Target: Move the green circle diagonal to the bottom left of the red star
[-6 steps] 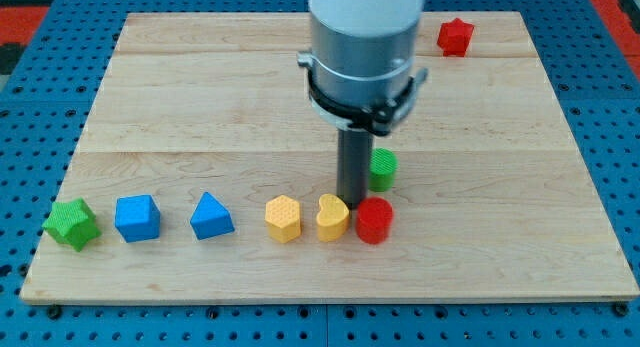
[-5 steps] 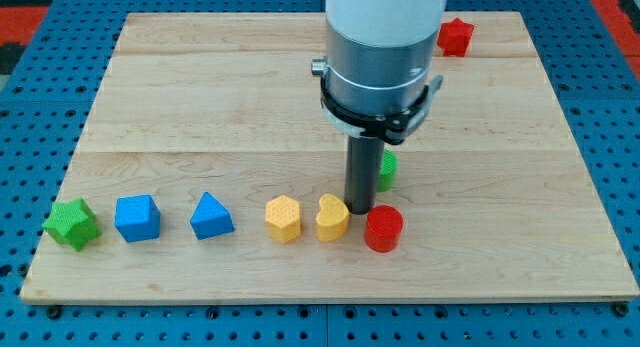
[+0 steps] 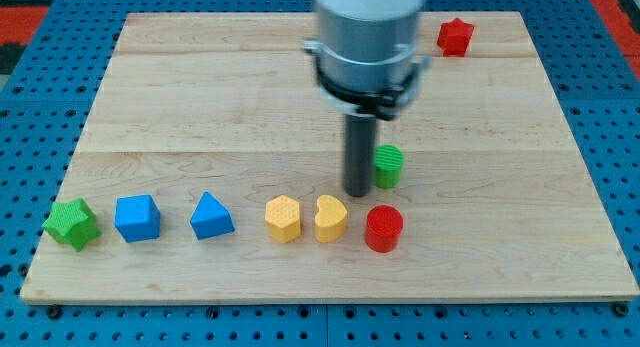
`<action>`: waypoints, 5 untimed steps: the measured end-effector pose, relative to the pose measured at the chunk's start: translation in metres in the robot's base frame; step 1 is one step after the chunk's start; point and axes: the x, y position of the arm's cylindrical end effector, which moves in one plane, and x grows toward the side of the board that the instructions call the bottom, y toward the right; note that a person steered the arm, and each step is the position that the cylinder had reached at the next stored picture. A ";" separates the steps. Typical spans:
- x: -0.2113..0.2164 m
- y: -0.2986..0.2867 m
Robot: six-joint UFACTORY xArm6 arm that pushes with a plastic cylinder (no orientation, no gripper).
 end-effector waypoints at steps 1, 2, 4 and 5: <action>-0.022 0.010; -0.096 0.018; -0.039 0.000; -0.029 0.046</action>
